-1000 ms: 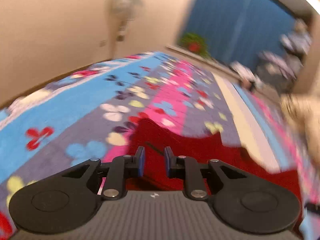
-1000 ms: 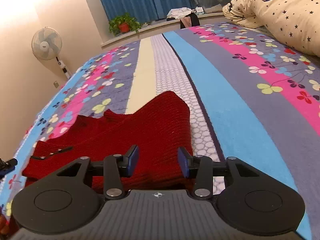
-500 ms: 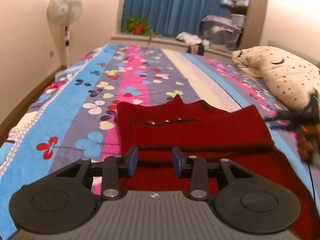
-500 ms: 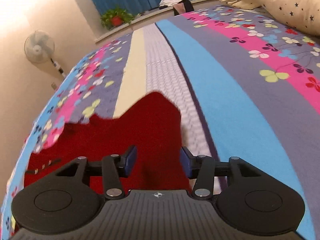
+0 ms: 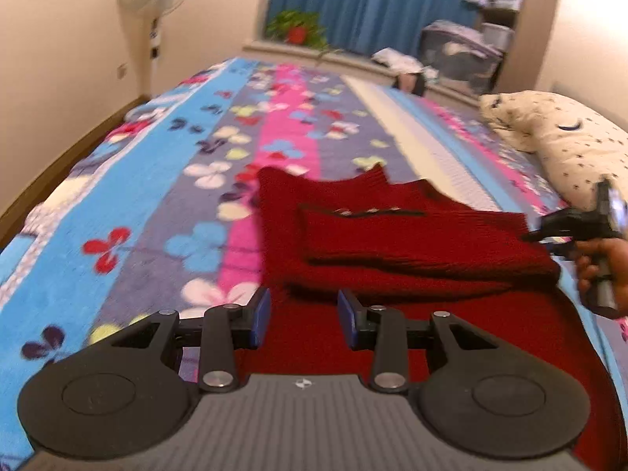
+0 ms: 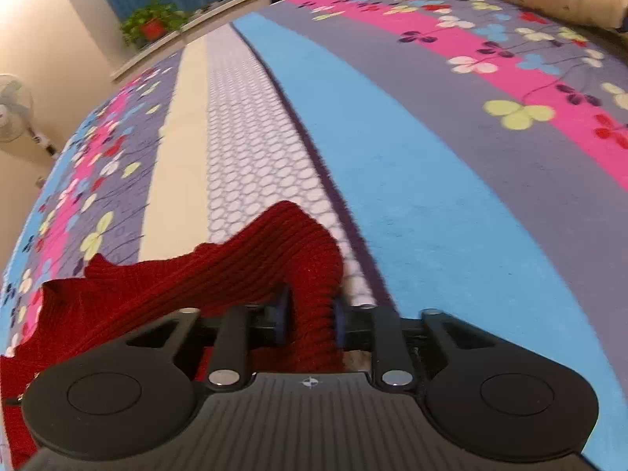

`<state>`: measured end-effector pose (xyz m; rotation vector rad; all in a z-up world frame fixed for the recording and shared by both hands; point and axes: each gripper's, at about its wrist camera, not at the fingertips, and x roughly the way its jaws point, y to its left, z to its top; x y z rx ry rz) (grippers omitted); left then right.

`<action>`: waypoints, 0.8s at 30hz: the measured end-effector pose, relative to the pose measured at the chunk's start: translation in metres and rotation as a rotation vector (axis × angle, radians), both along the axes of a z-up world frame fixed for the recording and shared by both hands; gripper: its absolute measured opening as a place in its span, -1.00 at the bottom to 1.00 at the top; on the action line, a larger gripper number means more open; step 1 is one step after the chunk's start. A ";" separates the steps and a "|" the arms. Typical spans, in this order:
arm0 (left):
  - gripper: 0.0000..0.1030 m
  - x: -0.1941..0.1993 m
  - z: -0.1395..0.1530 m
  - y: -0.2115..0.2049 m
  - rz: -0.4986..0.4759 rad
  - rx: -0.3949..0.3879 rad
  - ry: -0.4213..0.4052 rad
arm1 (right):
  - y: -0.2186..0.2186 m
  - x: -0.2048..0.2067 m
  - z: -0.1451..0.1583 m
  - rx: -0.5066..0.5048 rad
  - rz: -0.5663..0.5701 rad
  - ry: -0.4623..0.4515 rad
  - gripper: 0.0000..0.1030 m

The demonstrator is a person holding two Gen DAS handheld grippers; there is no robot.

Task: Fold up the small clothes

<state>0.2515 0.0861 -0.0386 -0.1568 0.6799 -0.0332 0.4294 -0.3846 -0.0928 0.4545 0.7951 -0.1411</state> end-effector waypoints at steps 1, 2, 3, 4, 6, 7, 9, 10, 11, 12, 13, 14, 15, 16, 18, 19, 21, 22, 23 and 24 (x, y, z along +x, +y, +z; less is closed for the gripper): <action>-0.19 0.001 -0.001 0.004 0.013 -0.007 0.013 | 0.003 -0.017 0.013 -0.023 -0.019 -0.060 -0.39; -0.19 0.002 -0.001 0.007 0.023 -0.014 0.031 | 0.007 -0.031 0.022 -0.038 -0.008 -0.114 -0.35; -0.19 0.004 -0.002 0.010 0.034 -0.018 0.052 | 0.015 -0.047 0.028 -0.069 0.039 -0.165 -0.35; -0.19 0.005 -0.005 0.013 0.044 -0.023 0.071 | 0.022 -0.056 0.029 -0.101 0.096 -0.176 -0.35; -0.19 0.008 -0.012 0.016 0.059 -0.031 0.113 | 0.037 -0.058 0.010 -0.179 0.240 -0.071 -0.41; -0.19 0.008 -0.016 0.018 0.071 -0.030 0.127 | 0.037 -0.058 -0.003 -0.223 0.269 0.006 -0.41; -0.20 0.006 -0.020 0.022 0.093 -0.018 0.138 | 0.026 -0.071 0.005 -0.219 0.184 -0.003 -0.34; -0.21 0.003 -0.020 0.024 0.103 -0.018 0.140 | 0.020 -0.082 0.009 -0.204 0.161 -0.057 -0.36; -0.21 0.001 -0.021 0.025 0.106 -0.022 0.144 | 0.019 -0.089 0.003 -0.258 0.194 -0.063 -0.37; -0.21 0.000 -0.022 0.025 0.099 -0.026 0.154 | 0.017 -0.091 -0.011 -0.338 0.216 0.021 -0.24; -0.21 -0.001 -0.023 0.024 0.096 -0.020 0.162 | 0.009 -0.098 -0.011 -0.366 0.158 0.090 -0.27; -0.21 -0.005 -0.022 0.023 0.103 -0.008 0.166 | 0.002 -0.103 -0.003 -0.330 0.108 0.126 -0.36; -0.21 -0.009 -0.021 0.023 0.105 0.000 0.166 | -0.009 -0.122 0.012 -0.224 0.070 0.067 -0.38; -0.21 -0.014 -0.018 0.022 0.098 0.003 0.161 | -0.016 -0.144 0.029 -0.137 0.060 -0.008 -0.39; -0.20 -0.028 -0.010 0.019 0.081 0.015 0.134 | -0.010 -0.183 0.057 -0.141 0.088 -0.096 -0.31; -0.20 -0.035 -0.007 0.016 0.076 0.023 0.120 | -0.004 -0.204 0.067 -0.176 0.109 -0.130 -0.21; -0.19 -0.052 -0.003 0.013 0.069 0.036 0.108 | 0.002 -0.237 0.079 -0.195 0.148 -0.167 -0.15; -0.18 -0.060 -0.002 0.012 0.066 0.039 0.111 | 0.002 -0.253 0.084 -0.187 0.161 -0.183 -0.13; -0.18 -0.069 -0.001 0.011 0.063 0.040 0.115 | 0.002 -0.271 0.087 -0.181 0.172 -0.206 -0.12; -0.17 -0.079 -0.001 0.011 0.056 0.041 0.119 | 0.000 -0.283 0.089 -0.182 0.173 -0.224 -0.08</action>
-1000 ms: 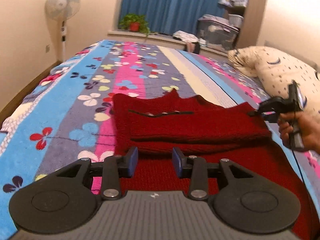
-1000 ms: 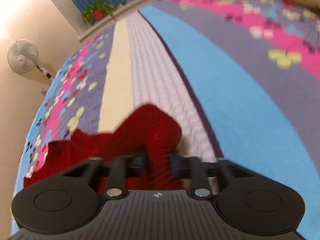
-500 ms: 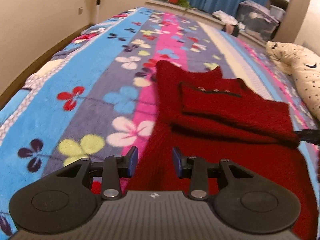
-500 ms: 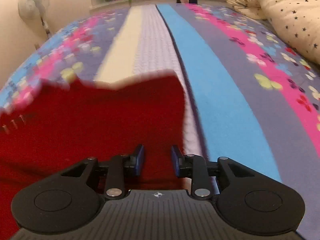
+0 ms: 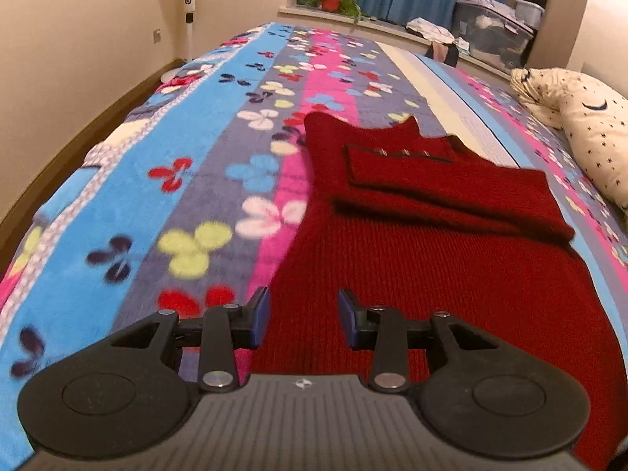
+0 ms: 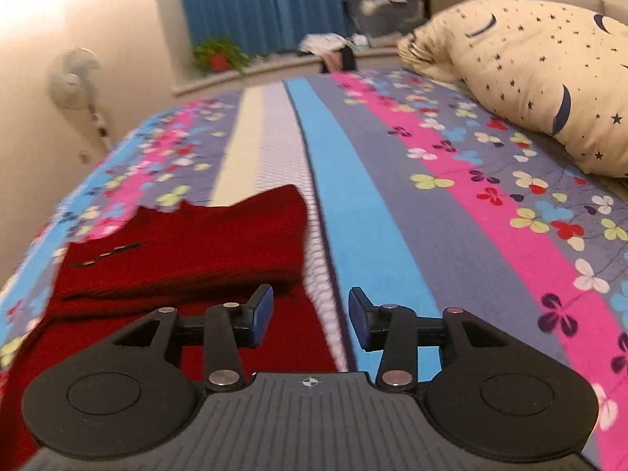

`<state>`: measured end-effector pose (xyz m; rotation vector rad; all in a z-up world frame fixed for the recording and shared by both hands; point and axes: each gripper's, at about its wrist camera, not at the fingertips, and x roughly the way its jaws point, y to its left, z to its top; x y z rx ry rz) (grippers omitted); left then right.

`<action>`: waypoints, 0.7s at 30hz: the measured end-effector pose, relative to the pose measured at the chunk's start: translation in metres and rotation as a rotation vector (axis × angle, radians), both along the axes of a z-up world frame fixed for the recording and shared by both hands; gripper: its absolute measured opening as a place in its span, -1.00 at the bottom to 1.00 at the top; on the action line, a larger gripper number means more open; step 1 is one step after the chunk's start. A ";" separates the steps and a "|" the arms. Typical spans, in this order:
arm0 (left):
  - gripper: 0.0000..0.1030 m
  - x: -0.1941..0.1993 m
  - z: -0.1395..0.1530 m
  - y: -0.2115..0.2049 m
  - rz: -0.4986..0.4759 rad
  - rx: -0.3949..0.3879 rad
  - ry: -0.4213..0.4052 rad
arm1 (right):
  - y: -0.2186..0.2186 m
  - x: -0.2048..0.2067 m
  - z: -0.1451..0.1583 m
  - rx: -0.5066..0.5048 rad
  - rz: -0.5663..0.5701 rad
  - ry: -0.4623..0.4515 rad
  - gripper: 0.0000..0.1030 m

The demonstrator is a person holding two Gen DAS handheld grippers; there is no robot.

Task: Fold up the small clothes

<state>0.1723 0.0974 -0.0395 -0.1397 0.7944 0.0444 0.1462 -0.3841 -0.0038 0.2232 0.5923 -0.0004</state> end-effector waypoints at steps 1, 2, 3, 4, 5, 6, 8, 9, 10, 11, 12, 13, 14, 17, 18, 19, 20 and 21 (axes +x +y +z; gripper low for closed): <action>-0.17 -0.009 0.001 0.000 -0.007 0.003 0.002 | -0.002 -0.014 0.000 0.001 -0.003 -0.016 -0.04; -0.17 -0.019 0.002 0.000 -0.015 0.008 -0.001 | -0.005 -0.022 -0.001 0.006 -0.007 -0.021 -0.03; -0.17 -0.030 0.004 0.001 -0.025 0.015 -0.006 | -0.013 -0.034 -0.004 0.020 -0.012 -0.016 -0.03; -0.18 -0.038 0.005 0.002 -0.034 0.022 -0.014 | -0.019 -0.045 -0.010 0.039 -0.023 0.001 -0.03; -0.19 -0.047 0.007 0.003 -0.043 0.030 -0.021 | -0.027 -0.049 -0.016 0.054 -0.038 0.022 -0.03; -0.25 -0.056 0.008 0.004 -0.054 0.038 -0.029 | -0.029 -0.057 -0.018 0.067 -0.049 0.032 -0.03; -0.44 -0.071 0.008 0.007 -0.070 0.048 -0.031 | -0.035 -0.073 -0.020 0.083 -0.044 0.031 -0.04; -0.51 -0.077 0.007 0.009 -0.074 0.048 -0.022 | -0.037 -0.077 -0.023 0.078 -0.040 0.042 -0.04; -0.51 -0.083 0.006 0.012 -0.074 0.045 -0.011 | -0.039 -0.081 -0.027 0.067 -0.040 0.058 -0.04; -0.51 -0.088 0.005 0.015 -0.071 0.038 0.001 | -0.040 -0.085 -0.031 0.061 -0.040 0.075 -0.04; -0.51 -0.093 0.004 0.018 -0.064 0.030 0.012 | -0.042 -0.087 -0.034 0.063 -0.039 0.092 -0.04; -0.51 -0.095 0.004 0.021 -0.057 0.022 0.024 | -0.043 -0.090 -0.038 0.067 -0.040 0.110 -0.04; -0.51 -0.098 0.002 0.024 -0.049 0.016 0.040 | -0.044 -0.092 -0.042 0.070 -0.043 0.125 -0.04; -0.51 -0.102 -0.008 0.028 -0.027 0.004 0.117 | -0.043 -0.093 -0.050 0.076 -0.031 0.175 -0.04; -0.51 -0.103 -0.012 0.027 -0.030 -0.002 0.144 | -0.041 -0.094 -0.052 0.078 -0.028 0.193 -0.04; -0.51 -0.105 -0.015 0.028 -0.035 -0.009 0.159 | -0.040 -0.094 -0.055 0.083 -0.022 0.209 -0.04; -0.51 -0.106 -0.017 0.027 -0.042 -0.014 0.169 | -0.039 -0.095 -0.056 0.086 -0.014 0.224 -0.04; -0.50 -0.108 -0.019 0.027 -0.048 -0.017 0.175 | -0.037 -0.095 -0.059 0.085 -0.006 0.243 -0.04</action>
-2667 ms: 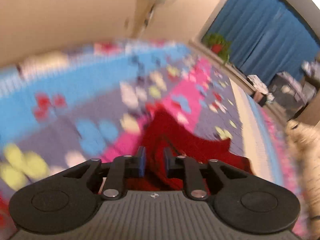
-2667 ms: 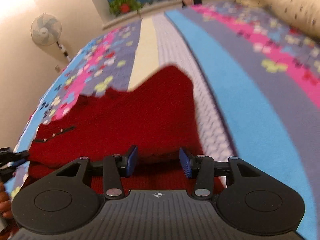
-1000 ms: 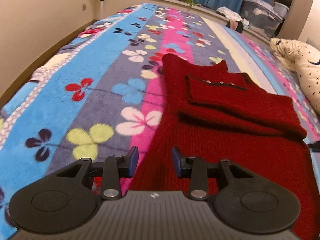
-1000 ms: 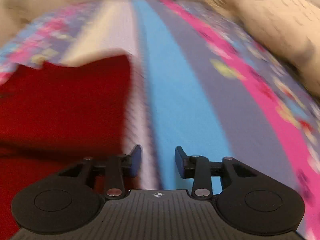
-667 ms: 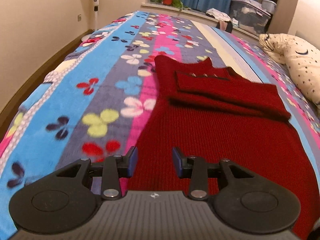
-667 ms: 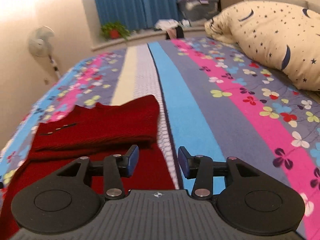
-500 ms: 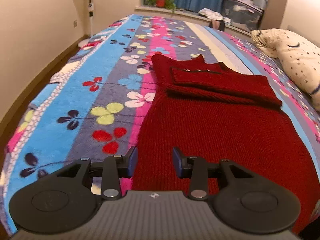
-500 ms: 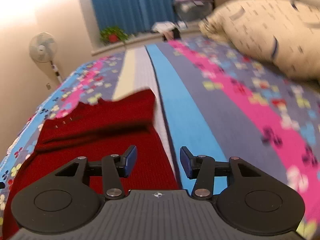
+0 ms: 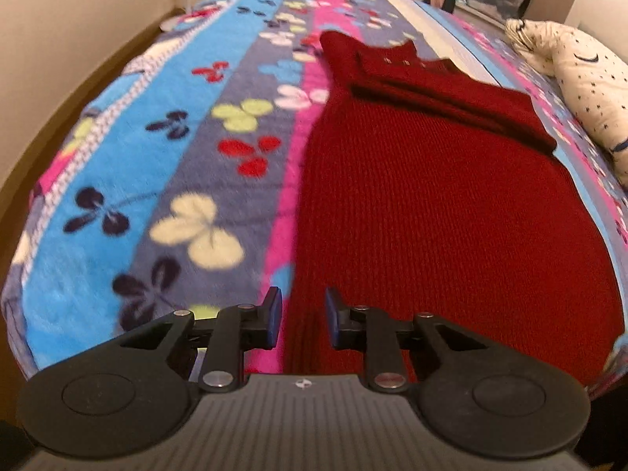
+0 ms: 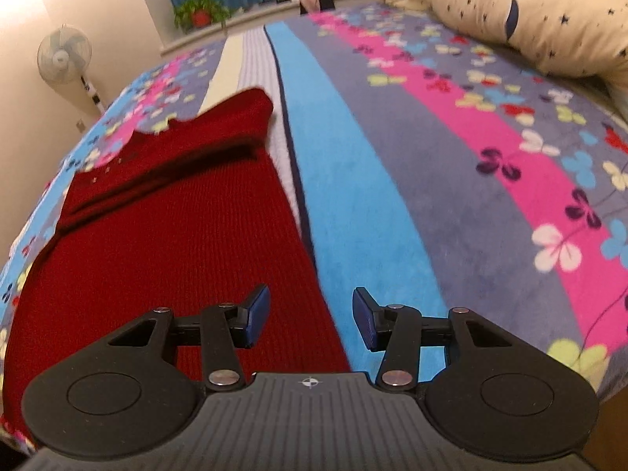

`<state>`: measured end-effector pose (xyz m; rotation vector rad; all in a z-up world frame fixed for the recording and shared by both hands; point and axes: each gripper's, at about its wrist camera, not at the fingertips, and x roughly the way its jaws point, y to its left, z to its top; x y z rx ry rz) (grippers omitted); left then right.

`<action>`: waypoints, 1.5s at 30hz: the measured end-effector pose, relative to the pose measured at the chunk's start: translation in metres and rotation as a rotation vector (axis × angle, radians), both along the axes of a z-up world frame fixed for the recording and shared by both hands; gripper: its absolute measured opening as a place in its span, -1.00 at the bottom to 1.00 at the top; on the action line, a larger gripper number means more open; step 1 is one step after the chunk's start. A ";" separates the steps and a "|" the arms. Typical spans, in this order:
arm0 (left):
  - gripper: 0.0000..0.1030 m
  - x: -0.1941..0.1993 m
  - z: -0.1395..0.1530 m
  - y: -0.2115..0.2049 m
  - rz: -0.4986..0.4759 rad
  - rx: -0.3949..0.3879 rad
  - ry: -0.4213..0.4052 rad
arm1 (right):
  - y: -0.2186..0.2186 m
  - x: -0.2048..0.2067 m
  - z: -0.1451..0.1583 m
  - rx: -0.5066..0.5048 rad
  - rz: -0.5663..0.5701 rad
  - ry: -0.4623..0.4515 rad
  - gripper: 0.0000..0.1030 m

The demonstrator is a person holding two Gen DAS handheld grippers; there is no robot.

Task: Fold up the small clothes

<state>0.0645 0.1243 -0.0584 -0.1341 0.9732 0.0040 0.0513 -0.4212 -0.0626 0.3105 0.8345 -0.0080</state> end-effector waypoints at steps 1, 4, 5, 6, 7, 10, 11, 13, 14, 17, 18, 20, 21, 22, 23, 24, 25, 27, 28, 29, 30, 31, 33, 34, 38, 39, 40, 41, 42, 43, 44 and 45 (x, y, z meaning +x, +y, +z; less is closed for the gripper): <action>-0.50 -0.002 -0.001 0.000 -0.002 -0.003 0.005 | 0.002 0.000 -0.004 0.002 0.009 0.022 -0.04; -0.50 -0.003 -0.004 0.003 0.008 -0.023 0.017 | 0.011 0.004 -0.012 -0.012 0.048 0.068 -0.04; -0.50 -0.002 -0.004 0.003 0.013 -0.027 0.020 | 0.015 0.005 -0.013 -0.032 0.052 0.073 -0.04; -0.50 -0.002 -0.005 0.004 0.017 -0.029 0.024 | 0.017 0.005 -0.014 -0.042 0.052 0.078 -0.04; -0.50 -0.001 -0.006 0.003 0.017 -0.024 0.030 | 0.017 0.006 -0.015 -0.044 0.050 0.084 -0.04; -0.46 0.001 -0.009 0.001 0.014 -0.008 0.046 | 0.018 0.006 -0.017 -0.051 0.040 0.096 -0.04; -0.46 0.002 -0.010 0.001 0.015 -0.007 0.048 | 0.016 0.006 -0.017 -0.053 0.041 0.097 -0.04; -0.46 0.001 -0.009 0.002 0.022 -0.007 0.049 | 0.016 0.005 -0.018 -0.056 0.040 0.101 -0.04; -0.46 0.002 -0.010 0.002 0.025 -0.006 0.050 | 0.016 0.004 -0.018 -0.056 0.039 0.102 -0.04; -0.42 0.002 -0.011 0.002 0.028 -0.003 0.060 | 0.013 0.004 -0.018 -0.057 0.039 0.103 -0.04; -0.42 0.003 -0.012 0.002 0.027 -0.002 0.063 | 0.013 0.004 -0.018 -0.058 0.040 0.103 -0.04; -0.42 0.003 -0.013 0.002 0.029 -0.001 0.069 | 0.012 0.004 -0.018 -0.060 0.041 0.105 -0.04; -0.42 0.004 -0.013 0.002 0.032 -0.003 0.072 | 0.011 0.005 -0.019 -0.060 0.041 0.108 -0.04; -0.42 0.004 -0.014 0.003 0.034 -0.007 0.074 | 0.011 0.005 -0.019 -0.060 0.040 0.110 -0.04; -0.42 0.004 -0.014 0.004 0.037 -0.011 0.077 | 0.011 0.005 -0.020 -0.060 0.039 0.113 -0.04; -0.42 0.005 -0.015 0.005 0.041 -0.016 0.081 | 0.011 0.005 -0.021 -0.060 0.039 0.118 -0.04; -0.42 0.005 -0.016 0.006 0.044 -0.021 0.086 | 0.010 0.006 -0.022 -0.059 0.039 0.125 -0.03; -0.42 0.006 -0.018 0.008 0.050 -0.032 0.101 | 0.009 0.007 -0.025 -0.063 0.036 0.150 -0.02; -0.39 0.007 -0.020 0.008 0.053 -0.037 0.110 | 0.009 0.008 -0.029 -0.067 0.032 0.170 0.01; -0.37 0.008 -0.022 0.009 0.058 -0.043 0.120 | 0.009 0.009 -0.032 -0.074 0.024 0.194 0.02; -0.33 0.008 -0.023 0.010 0.062 -0.049 0.129 | 0.008 0.010 -0.036 -0.081 0.021 0.217 0.04; -0.30 0.008 -0.025 0.010 0.063 -0.059 0.140 | 0.008 0.011 -0.040 -0.084 0.021 0.238 0.04; -0.27 0.010 -0.028 0.010 0.058 -0.072 0.155 | 0.010 0.013 -0.048 -0.083 0.042 0.278 0.04; -0.27 0.010 -0.029 0.009 0.056 -0.068 0.156 | 0.012 0.014 -0.050 -0.092 0.052 0.287 0.04; -0.39 0.010 -0.030 0.007 0.044 -0.067 0.157 | 0.017 0.014 -0.052 -0.098 0.089 0.286 -0.19; -0.68 0.010 -0.029 0.006 0.026 -0.078 0.156 | 0.019 0.014 -0.050 -0.086 0.111 0.278 -0.51; -0.73 0.010 -0.028 0.005 0.014 -0.077 0.150 | 0.021 0.012 -0.048 -0.087 0.124 0.266 -0.78; -0.75 0.008 -0.026 0.003 0.008 -0.067 0.139 | 0.021 0.011 -0.045 -0.084 0.125 0.254 -0.78; -0.76 0.006 -0.022 0.003 0.003 -0.072 0.122 | 0.021 0.009 -0.042 -0.067 0.126 0.230 -0.81; -0.76 0.003 -0.018 0.003 0.000 -0.082 0.106 | 0.018 0.006 -0.036 -0.030 0.127 0.198 -0.82; -0.76 0.000 -0.014 0.003 -0.003 -0.095 0.089 | 0.014 0.004 -0.033 0.001 0.120 0.180 -0.83; -0.76 -0.002 -0.012 0.003 -0.002 -0.105 0.078 | 0.009 0.003 -0.033 0.027 0.099 0.175 -0.83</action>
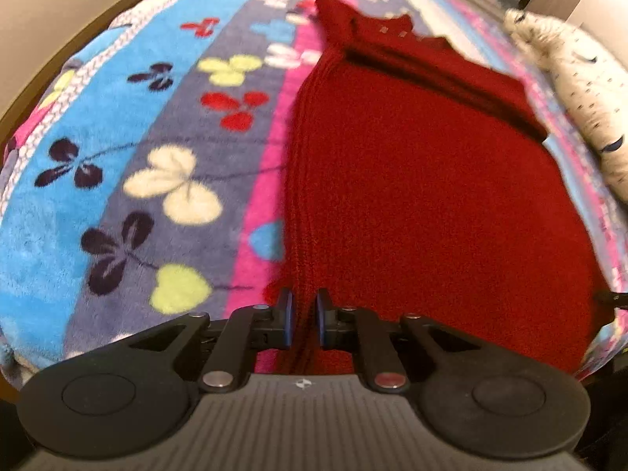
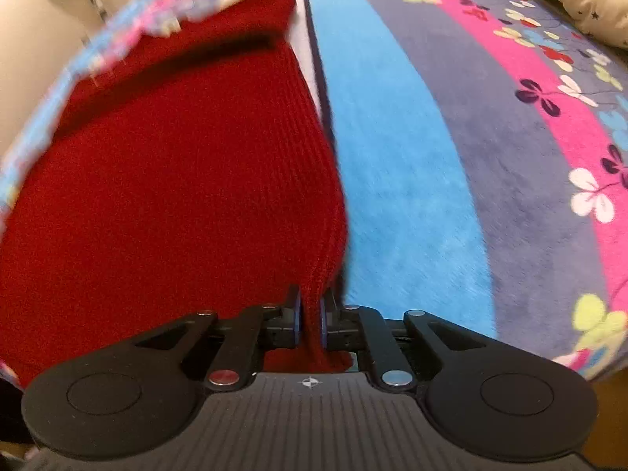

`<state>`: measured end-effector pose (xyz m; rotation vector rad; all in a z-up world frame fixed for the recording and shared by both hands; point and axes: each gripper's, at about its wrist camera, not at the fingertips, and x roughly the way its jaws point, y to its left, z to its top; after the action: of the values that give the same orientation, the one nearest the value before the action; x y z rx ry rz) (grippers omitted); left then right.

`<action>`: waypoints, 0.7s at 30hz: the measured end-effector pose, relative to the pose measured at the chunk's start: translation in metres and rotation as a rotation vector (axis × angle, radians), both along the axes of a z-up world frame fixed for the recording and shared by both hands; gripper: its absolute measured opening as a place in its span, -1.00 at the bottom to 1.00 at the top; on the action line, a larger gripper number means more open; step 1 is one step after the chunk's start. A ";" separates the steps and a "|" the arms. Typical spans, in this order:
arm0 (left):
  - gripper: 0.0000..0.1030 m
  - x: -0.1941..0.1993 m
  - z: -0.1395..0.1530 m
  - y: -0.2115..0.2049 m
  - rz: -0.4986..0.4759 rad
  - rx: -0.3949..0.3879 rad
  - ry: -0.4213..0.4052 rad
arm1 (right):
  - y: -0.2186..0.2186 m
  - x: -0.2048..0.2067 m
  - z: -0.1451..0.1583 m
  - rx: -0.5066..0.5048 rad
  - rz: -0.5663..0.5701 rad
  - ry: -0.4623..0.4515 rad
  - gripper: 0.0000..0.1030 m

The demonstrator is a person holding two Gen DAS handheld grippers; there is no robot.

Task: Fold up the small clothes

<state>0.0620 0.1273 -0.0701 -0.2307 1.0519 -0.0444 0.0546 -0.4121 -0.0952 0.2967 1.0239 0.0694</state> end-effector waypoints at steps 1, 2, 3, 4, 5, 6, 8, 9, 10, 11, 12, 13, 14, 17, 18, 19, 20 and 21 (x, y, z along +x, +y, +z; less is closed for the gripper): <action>-0.75 -0.001 0.000 0.001 0.006 -0.004 0.001 | -0.004 0.000 -0.001 0.002 -0.018 0.008 -0.83; -0.74 0.000 -0.001 0.001 0.012 -0.001 0.011 | -0.005 0.002 -0.004 -0.008 -0.031 0.023 -0.83; -0.71 0.002 -0.004 0.002 0.024 0.007 0.034 | -0.004 0.002 -0.008 -0.021 -0.034 0.037 -0.81; -0.66 0.003 -0.007 0.002 0.035 0.015 0.053 | -0.003 0.004 -0.012 -0.037 -0.035 0.057 -0.73; -0.61 0.005 -0.010 0.003 0.043 0.020 0.072 | -0.001 0.004 -0.014 -0.048 -0.034 0.070 -0.68; -0.55 0.006 -0.012 0.003 0.045 0.021 0.084 | 0.002 0.005 -0.016 -0.063 -0.029 0.084 -0.58; -0.48 0.007 -0.014 0.002 0.036 0.024 0.096 | 0.008 0.005 -0.019 -0.079 -0.013 0.112 -0.07; -0.46 0.007 -0.015 0.001 0.029 0.029 0.101 | 0.009 0.006 -0.022 -0.089 0.000 0.123 0.03; -0.46 0.007 -0.017 0.001 0.025 0.033 0.104 | 0.012 0.007 -0.023 -0.104 0.011 0.126 0.03; -0.46 0.007 -0.018 0.000 0.021 0.037 0.105 | 0.013 0.007 -0.024 -0.111 0.016 0.125 0.03; -0.47 0.008 -0.019 0.000 0.016 0.041 0.105 | 0.013 0.007 -0.024 -0.112 0.019 0.126 0.00; -0.48 0.007 -0.019 -0.001 0.008 0.045 0.104 | 0.013 0.007 -0.024 -0.105 0.024 0.123 -0.19; -0.52 0.008 -0.019 -0.003 0.002 0.051 0.102 | 0.015 0.007 -0.023 -0.093 0.034 0.119 -0.36; -0.74 0.005 -0.015 -0.006 -0.025 0.050 0.076 | 0.016 0.005 -0.019 -0.097 0.048 0.099 -0.76; -0.75 0.003 -0.012 -0.007 -0.030 0.050 0.066 | 0.016 0.004 -0.017 -0.097 0.049 0.090 -0.78; -0.75 0.001 -0.009 -0.008 -0.033 0.048 0.056 | 0.015 0.003 -0.015 -0.091 0.046 0.079 -0.79; -0.75 -0.002 -0.005 -0.009 -0.036 0.044 0.041 | 0.013 0.002 -0.012 -0.080 0.042 0.066 -0.79; -0.75 -0.004 -0.001 -0.009 -0.038 0.037 0.026 | 0.011 0.001 -0.008 -0.062 0.041 0.049 -0.79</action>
<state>0.0578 0.1179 -0.0710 -0.1786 1.0822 -0.0559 0.0553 -0.4011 -0.1033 0.2219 1.0792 0.0674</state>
